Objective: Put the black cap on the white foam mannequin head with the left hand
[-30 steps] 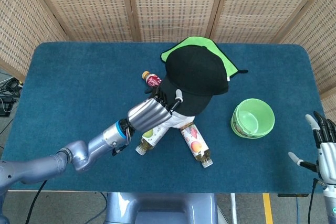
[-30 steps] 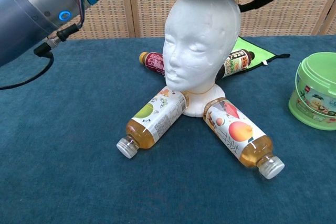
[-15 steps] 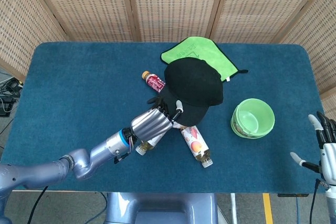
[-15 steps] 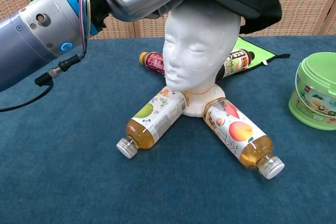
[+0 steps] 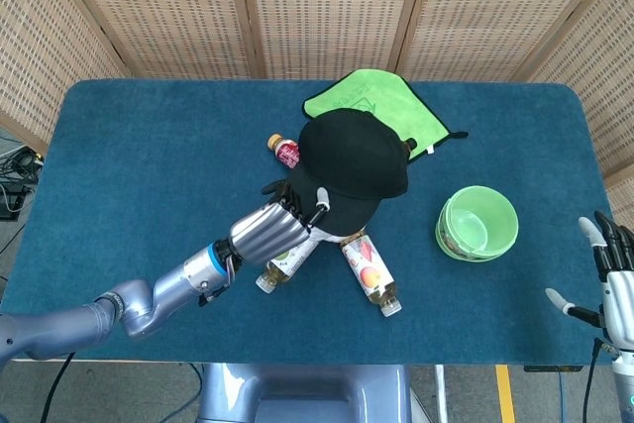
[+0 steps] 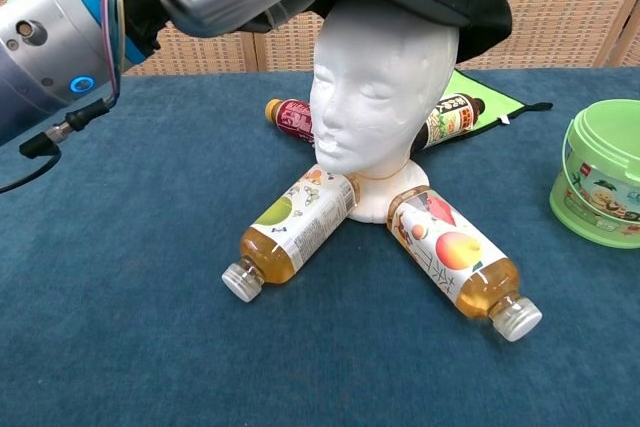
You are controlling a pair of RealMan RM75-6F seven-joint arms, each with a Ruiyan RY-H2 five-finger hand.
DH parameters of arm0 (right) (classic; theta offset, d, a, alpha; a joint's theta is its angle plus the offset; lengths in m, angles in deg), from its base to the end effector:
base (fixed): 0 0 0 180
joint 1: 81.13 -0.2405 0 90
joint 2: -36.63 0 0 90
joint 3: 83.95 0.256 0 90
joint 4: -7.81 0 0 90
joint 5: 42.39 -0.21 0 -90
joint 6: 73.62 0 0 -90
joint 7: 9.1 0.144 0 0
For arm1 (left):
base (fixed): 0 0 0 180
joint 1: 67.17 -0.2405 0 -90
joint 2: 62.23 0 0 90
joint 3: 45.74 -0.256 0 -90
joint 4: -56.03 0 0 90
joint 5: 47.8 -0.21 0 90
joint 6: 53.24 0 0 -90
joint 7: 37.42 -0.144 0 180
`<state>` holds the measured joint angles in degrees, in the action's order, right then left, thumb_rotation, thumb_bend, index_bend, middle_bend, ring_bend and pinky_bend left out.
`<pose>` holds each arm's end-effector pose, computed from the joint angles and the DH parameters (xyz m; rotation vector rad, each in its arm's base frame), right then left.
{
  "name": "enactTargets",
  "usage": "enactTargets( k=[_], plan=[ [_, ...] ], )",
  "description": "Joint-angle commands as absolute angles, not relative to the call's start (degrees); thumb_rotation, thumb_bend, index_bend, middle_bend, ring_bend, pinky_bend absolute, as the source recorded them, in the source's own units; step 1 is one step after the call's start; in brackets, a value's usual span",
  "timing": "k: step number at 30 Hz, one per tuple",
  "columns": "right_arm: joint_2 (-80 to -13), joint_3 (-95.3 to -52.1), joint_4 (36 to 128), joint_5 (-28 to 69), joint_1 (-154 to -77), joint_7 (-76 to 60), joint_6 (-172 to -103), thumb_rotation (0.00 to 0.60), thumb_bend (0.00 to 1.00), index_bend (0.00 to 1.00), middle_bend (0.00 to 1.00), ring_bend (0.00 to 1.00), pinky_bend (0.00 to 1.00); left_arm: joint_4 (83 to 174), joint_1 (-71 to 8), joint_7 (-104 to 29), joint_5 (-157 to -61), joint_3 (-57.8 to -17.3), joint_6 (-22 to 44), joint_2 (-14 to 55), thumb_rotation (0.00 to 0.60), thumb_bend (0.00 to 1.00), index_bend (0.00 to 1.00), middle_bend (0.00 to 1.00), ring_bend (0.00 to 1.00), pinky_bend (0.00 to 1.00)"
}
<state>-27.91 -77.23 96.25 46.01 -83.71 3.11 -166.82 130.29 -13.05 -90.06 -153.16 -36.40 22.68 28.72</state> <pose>-0.3108 -0.1805 0.1889 1.2378 -0.8581 1.1525 -0.0259 0.3307 0.0150 -1.7097 0.6950 -1.0815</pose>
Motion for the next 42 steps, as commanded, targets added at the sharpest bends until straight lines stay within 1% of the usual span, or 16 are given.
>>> enactTargets(
  k=[1, 9, 14, 17, 25, 36, 39, 42],
  plan=[
    [-27.95, -77.27, 96.32, 46.22, -83.7, 2.9, -166.96, 0.6, 0.06, 0.05, 0.0, 0.0, 0.0, 130.01, -13.28, -89.24, -153.83, -36.94, 22.84, 28.26, 0.6, 0.6, 0.89, 0.91, 0.87, 0.72],
    [-28.12, -77.29, 96.24, 46.24, -83.72, 2.59, -166.88, 0.6, 0.06, 0.05, 0.0, 0.0, 0.0, 129.26, -13.38, -87.59, -155.3, -37.73, 22.9, 27.78, 0.6, 0.56, 0.88, 0.91, 0.87, 0.72],
    [-28.15, -77.27, 96.08, 46.14, -83.75, 2.72, -166.74, 0.6, 0.06, 0.05, 0.0, 0.0, 0.0, 128.56, -13.84, -86.98, -155.94, -38.34, 23.08, 27.45, 0.6, 0.46, 0.87, 0.91, 0.87, 0.72],
    [-28.19, -77.28, 96.11, 46.28, -83.73, 2.63, -166.85, 0.6, 0.06, 0.05, 0.0, 0.0, 0.0, 128.06, -13.69, -86.57, -156.26, -38.33, 22.84, 27.31, 0.6, 0.43, 0.87, 0.91, 0.87, 0.71],
    [-28.25, -77.24, 96.1, 46.23, -83.67, 2.48, -166.94, 0.6, 0.06, 0.05, 0.0, 0.0, 0.0, 127.04, -12.32, -85.52, -158.2, -38.08, 22.72, 26.94, 0.6, 0.39, 0.88, 0.91, 0.86, 0.69],
    [-28.25, -76.93, 95.87, 46.08, -83.56, 3.03, -167.38, 0.6, 0.06, 0.05, 0.0, 0.0, 0.0, 127.03, -10.21, -84.93, -159.14, -36.71, 21.56, 25.5, 0.6, 0.39, 0.89, 0.9, 0.85, 0.67],
    [-28.23, -76.85, 95.77, 46.15, -83.48, 3.26, -167.66, 0.6, 0.06, 0.05, 0.0, 0.0, 0.0, 127.39, -10.39, -85.13, -159.59, -37.16, 21.73, 25.59, 0.6, 0.43, 0.89, 0.9, 0.85, 0.67],
    [-28.24, -76.89, 95.76, 46.22, -83.46, 3.34, -167.68, 0.6, 0.06, 0.05, 0.0, 0.0, 0.0, 128.14, -11.24, -85.84, -158.49, -37.5, 20.9, 25.66, 0.6, 0.5, 0.89, 0.9, 0.85, 0.69]
  ],
)
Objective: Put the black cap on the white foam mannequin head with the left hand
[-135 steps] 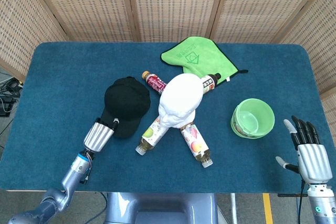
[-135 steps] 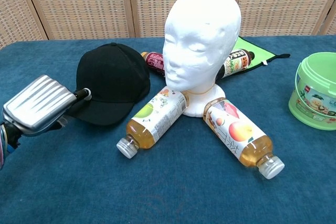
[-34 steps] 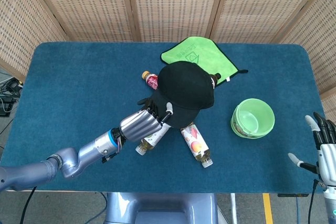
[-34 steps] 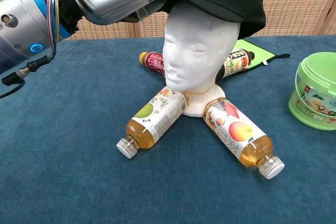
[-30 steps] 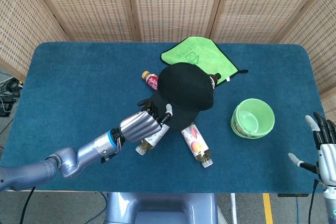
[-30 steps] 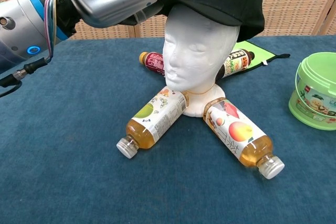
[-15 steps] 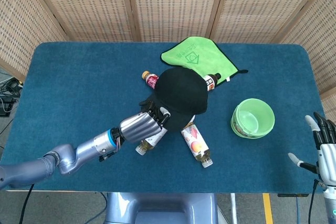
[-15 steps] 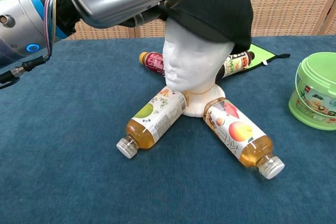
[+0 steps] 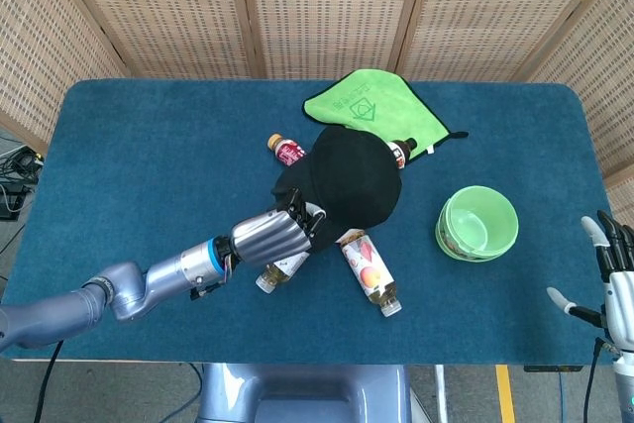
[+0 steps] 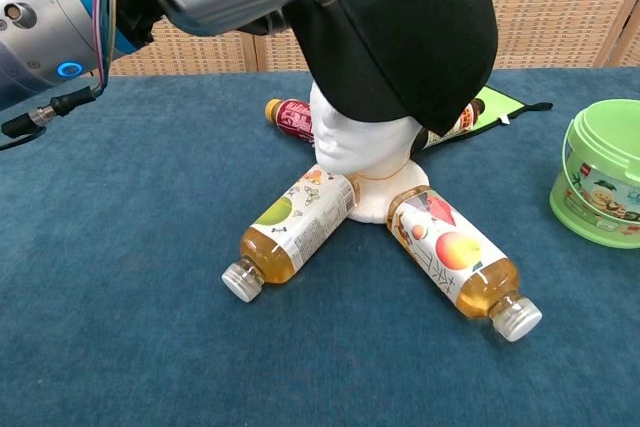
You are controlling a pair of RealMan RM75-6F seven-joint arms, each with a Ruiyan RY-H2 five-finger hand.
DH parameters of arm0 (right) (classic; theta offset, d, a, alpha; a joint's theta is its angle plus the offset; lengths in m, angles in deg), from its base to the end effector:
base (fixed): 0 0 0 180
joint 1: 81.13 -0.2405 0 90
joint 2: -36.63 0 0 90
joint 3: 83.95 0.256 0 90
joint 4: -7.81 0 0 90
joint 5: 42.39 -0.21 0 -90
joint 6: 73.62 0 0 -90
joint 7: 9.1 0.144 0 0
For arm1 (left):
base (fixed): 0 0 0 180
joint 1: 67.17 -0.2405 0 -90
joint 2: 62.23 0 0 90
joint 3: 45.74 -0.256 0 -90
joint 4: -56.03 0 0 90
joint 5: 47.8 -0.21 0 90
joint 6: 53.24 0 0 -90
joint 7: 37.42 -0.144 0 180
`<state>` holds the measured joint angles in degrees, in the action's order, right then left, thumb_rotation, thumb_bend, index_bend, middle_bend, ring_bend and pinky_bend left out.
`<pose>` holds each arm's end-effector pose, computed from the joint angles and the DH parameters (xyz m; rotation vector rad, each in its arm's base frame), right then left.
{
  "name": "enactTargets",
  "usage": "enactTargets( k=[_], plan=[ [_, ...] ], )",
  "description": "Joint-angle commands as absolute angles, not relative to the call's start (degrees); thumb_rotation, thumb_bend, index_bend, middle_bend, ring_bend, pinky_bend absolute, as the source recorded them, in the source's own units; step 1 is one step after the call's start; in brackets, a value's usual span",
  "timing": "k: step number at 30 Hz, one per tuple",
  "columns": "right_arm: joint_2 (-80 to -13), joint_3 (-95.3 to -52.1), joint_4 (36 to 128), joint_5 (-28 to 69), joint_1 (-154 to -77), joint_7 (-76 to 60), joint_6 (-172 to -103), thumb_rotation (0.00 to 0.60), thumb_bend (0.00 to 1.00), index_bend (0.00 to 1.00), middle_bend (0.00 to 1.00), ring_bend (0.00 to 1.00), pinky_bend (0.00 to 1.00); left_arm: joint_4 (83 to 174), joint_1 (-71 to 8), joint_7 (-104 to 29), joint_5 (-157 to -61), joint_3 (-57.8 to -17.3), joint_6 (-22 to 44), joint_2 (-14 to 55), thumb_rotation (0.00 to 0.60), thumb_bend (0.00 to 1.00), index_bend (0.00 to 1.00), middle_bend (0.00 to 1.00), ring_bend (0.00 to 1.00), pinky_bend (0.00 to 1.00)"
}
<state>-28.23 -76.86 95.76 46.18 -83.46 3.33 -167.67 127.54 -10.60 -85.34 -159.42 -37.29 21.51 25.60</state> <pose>-0.3110 -0.1799 0.1906 1.2268 -0.8427 1.1644 -0.0248 0.3365 0.0219 -1.7578 0.8581 -1.0904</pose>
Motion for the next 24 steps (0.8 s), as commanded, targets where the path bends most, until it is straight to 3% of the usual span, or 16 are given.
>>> enactTargets(
  k=[1, 24],
  plan=[
    [-28.25, -76.92, 95.76, 46.27, -83.47, 3.3, -167.68, 0.6, 0.06, 0.05, 0.0, 0.0, 0.0, 128.52, -11.64, -86.26, -157.85, -37.49, 20.57, 25.68, 0.6, 0.52, 0.89, 0.91, 0.85, 0.69],
    [-28.46, -77.02, 95.76, 46.56, -83.53, 2.74, -167.64, 0.6, 0.06, 0.05, 0.0, 0.0, 0.0, 131.94, -14.19, -91.32, -152.73, -35.66, 18.85, 26.91, 0.6, 0.68, 0.89, 0.94, 0.89, 0.75]
  ],
)
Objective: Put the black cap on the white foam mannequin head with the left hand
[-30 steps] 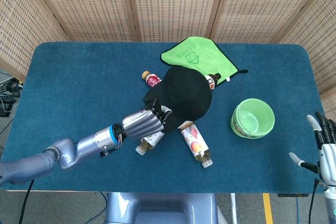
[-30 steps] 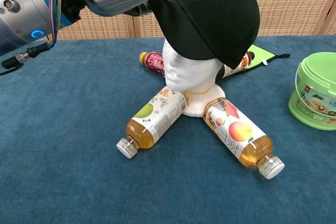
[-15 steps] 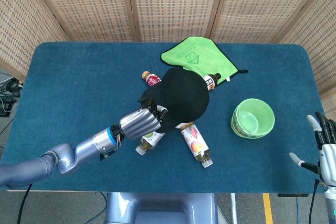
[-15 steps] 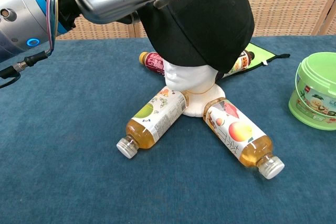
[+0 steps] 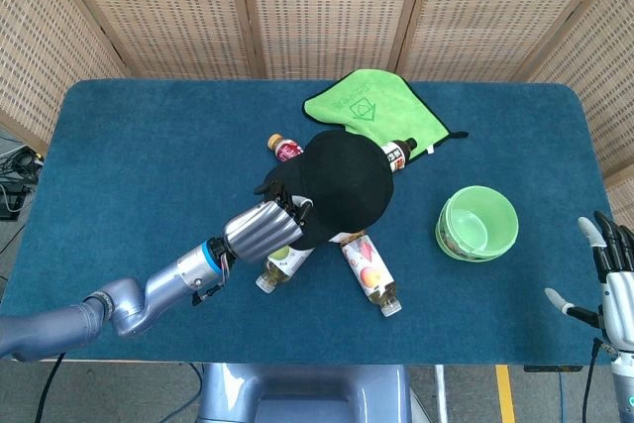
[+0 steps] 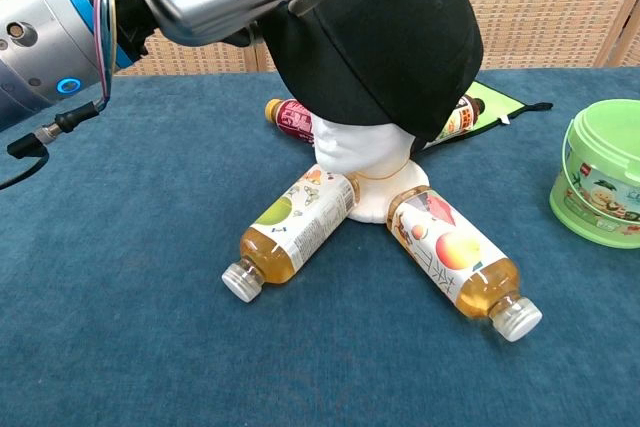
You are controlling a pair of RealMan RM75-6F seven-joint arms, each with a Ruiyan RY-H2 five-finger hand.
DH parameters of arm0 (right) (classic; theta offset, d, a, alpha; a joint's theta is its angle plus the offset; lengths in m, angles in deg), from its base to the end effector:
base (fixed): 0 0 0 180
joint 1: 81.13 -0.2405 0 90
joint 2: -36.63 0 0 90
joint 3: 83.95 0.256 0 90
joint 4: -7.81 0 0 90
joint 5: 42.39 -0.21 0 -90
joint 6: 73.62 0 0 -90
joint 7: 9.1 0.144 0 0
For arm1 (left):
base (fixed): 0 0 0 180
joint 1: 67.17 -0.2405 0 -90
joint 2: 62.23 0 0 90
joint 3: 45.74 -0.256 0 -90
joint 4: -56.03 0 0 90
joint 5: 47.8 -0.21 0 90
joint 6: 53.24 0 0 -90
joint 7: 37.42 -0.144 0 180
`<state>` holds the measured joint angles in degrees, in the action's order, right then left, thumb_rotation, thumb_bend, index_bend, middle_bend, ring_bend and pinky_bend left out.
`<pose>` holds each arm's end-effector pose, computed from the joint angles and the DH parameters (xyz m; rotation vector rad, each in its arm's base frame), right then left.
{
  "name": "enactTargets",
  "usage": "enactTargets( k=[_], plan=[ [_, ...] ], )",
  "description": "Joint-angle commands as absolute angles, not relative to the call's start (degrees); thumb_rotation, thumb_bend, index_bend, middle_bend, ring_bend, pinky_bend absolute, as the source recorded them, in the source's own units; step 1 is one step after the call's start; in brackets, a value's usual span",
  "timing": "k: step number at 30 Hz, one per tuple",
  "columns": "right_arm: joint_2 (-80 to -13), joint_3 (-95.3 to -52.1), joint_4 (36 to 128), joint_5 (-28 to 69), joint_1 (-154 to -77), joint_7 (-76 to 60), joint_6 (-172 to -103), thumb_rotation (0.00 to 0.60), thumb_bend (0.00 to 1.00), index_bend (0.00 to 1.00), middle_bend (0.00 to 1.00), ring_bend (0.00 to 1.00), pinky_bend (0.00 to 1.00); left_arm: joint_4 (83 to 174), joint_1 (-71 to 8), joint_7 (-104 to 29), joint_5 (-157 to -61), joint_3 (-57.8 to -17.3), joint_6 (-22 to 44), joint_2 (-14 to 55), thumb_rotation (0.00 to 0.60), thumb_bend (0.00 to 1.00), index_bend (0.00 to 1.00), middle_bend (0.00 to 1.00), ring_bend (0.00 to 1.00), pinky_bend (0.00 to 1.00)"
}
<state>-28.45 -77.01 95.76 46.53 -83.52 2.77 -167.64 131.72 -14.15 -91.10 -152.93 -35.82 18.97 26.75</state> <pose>-0.3101 -0.1798 0.1885 1.2358 -0.8392 1.1610 -0.0341 0.3350 0.0172 -1.7501 0.7037 -1.0061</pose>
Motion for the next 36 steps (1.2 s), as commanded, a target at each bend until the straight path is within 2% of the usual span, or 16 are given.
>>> enactTargets(
  k=[1, 8, 31, 36],
  plan=[
    [-28.46, -77.03, 95.78, 46.59, -83.54, 2.73, -167.64, 0.6, 0.06, 0.05, 0.0, 0.0, 0.0, 132.05, -14.2, -91.46, -152.62, -35.59, 18.81, 26.98, 0.6, 0.69, 0.89, 0.94, 0.9, 0.75],
    [-28.46, -76.99, 95.8, 46.53, -83.48, 2.68, -167.74, 0.6, 0.06, 0.05, 0.0, 0.0, 0.0, 132.98, -14.19, -92.98, -151.67, -34.89, 18.16, 27.7, 0.6, 0.73, 0.89, 0.95, 0.91, 0.77],
    [-28.45, -76.96, 95.92, 46.46, -83.45, 2.47, -167.7, 0.6, 0.06, 0.05, 0.0, 0.0, 0.0, 136.18, -15.83, -97.45, -146.84, -32.46, 18.17, 28.89, 0.6, 0.74, 0.89, 0.95, 0.91, 0.77],
    [-28.39, -76.92, 95.83, 46.4, -83.41, 2.72, -167.76, 0.6, 0.06, 0.05, 0.0, 0.0, 0.0, 136.5, -16.19, -98.54, -146.37, -33.05, 17.81, 29.6, 0.6, 0.74, 0.89, 0.95, 0.91, 0.77]
  ],
)
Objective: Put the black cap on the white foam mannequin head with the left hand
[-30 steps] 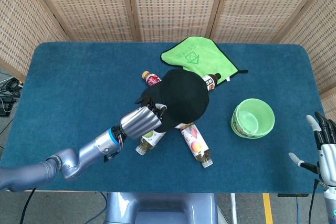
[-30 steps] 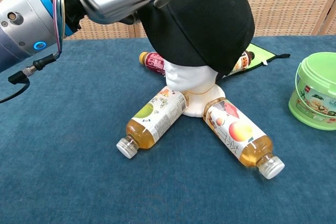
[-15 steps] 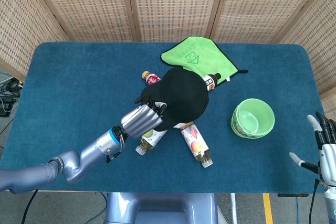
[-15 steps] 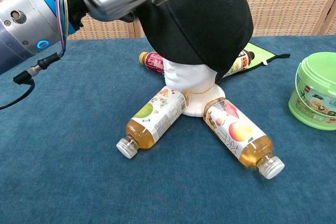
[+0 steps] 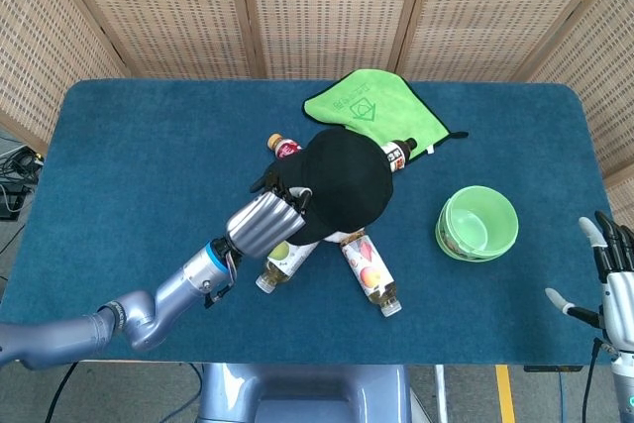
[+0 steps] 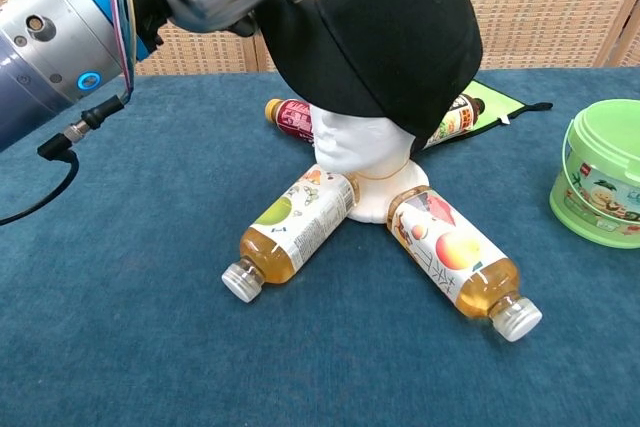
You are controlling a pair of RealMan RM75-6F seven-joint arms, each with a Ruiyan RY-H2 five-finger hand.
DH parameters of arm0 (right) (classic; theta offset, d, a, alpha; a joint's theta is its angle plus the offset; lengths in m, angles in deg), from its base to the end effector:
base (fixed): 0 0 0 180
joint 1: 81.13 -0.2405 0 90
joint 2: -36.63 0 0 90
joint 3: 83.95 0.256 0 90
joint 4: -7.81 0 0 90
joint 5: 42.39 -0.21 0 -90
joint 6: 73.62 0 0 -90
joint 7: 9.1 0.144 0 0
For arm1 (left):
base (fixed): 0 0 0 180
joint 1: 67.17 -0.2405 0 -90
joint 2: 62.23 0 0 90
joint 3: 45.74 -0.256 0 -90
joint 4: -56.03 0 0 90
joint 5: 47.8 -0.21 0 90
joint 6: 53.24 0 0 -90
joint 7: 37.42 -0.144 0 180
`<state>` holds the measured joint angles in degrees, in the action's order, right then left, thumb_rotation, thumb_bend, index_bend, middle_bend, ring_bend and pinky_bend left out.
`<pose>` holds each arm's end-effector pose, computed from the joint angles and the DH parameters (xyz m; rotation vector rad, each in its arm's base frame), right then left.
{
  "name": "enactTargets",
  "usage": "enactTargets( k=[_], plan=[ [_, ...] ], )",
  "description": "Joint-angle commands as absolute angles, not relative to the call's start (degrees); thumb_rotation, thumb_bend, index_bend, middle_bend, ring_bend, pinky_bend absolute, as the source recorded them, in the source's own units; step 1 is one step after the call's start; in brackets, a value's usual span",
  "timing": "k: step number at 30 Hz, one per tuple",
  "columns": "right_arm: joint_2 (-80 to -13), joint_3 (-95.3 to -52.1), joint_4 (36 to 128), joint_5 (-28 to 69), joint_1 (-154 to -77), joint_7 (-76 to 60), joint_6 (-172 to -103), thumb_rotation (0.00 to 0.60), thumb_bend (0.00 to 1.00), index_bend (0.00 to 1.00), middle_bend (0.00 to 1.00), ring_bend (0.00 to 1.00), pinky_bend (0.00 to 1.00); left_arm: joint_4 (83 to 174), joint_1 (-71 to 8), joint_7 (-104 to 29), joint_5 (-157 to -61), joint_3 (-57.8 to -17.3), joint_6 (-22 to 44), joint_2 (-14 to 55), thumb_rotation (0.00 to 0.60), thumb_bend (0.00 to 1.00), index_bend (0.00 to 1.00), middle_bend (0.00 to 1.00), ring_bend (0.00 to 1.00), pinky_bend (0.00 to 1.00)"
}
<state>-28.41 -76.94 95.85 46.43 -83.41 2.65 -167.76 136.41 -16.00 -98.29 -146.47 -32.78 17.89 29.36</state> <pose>-0.3102 -0.1793 0.1891 1.2318 -0.8371 1.1597 -0.0238 0.3306 0.0132 -1.7007 0.5685 -0.9744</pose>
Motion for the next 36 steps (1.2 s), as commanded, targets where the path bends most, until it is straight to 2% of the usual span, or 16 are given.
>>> enactTargets(
  k=[1, 19, 31, 36],
  plan=[
    [-28.38, -76.9, 95.82, 46.36, -83.41, 2.76, -167.75, 0.6, 0.06, 0.05, 0.0, 0.0, 0.0, 136.59, -16.35, -98.7, -146.2, -33.14, 17.83, 29.74, 0.6, 0.74, 0.89, 0.95, 0.91, 0.77],
    [-28.45, -76.9, 95.85, 46.48, -83.38, 2.57, -167.89, 0.6, 0.06, 0.05, 0.0, 0.0, 0.0, 140.9, -18.44, -102.11, -139.51, -31.54, 17.73, 31.55, 0.6, 0.81, 0.9, 0.97, 0.93, 0.79],
    [-28.56, -76.97, 95.76, 46.54, -83.43, 2.37, -167.75, 0.6, 0.06, 0.05, 0.0, 0.0, 0.0, 142.74, -19.81, -104.46, -136.08, -32.83, 16.43, 31.49, 0.6, 0.81, 0.89, 0.97, 0.93, 0.79],
    [-28.61, -76.98, 95.79, 46.54, -83.46, 2.16, -167.69, 0.6, 0.06, 0.05, 0.0, 0.0, 0.0, 143.26, -20.21, -105.44, -134.91, -33.06, 16.19, 31.31, 0.6, 0.76, 0.88, 0.97, 0.93, 0.79]
  ],
)
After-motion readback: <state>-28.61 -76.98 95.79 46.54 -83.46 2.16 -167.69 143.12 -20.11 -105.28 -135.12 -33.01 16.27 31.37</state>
